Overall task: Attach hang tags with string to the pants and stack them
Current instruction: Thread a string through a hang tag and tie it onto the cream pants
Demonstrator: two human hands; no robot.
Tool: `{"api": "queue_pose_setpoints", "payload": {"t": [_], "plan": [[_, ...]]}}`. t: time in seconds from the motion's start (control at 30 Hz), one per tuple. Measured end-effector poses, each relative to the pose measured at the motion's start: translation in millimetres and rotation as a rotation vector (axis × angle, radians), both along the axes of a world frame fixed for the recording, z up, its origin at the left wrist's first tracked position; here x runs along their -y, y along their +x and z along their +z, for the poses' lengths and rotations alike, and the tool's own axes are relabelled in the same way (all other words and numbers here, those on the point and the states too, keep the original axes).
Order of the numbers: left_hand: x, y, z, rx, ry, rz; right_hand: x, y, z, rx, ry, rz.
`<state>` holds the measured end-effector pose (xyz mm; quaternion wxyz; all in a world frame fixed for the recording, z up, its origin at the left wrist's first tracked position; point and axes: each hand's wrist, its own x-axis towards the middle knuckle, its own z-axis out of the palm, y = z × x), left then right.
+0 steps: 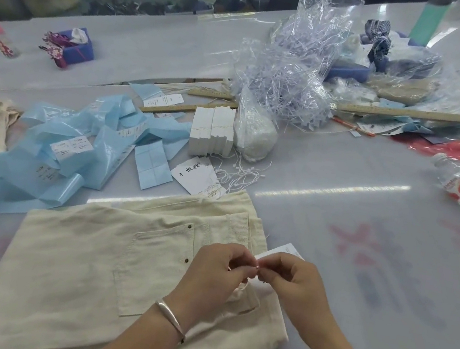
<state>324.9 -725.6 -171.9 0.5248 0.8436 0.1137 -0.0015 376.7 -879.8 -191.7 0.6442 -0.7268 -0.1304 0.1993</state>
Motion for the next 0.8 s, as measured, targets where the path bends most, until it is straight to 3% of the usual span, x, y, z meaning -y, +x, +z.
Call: {"api": "queue_pose_setpoints", "payload": {"t": [0.2, 0.53, 0.63, 0.8], "plan": [[-1.0, -1.4, 3.7, 0.016, 0.165, -0.021, 2.8, 3.6, -1.0, -0.198, 0.161, -0.067], [1.3, 0.2, 3.6, 0.013, 0.248, -0.082, 4.6, 2.0, 1.0, -0.213, 0.134, 0.016], [1.4, 0.9, 3.8, -0.004, 0.264, -0.096, 4.7, 1.4, 3.2, -0.158, 0.096, 0.037], [-0.3, 2.0, 4.9, -0.034, 0.336, -0.178, 4.0, -1.7, 5.1, 0.126, -0.064, 0.058]]}}
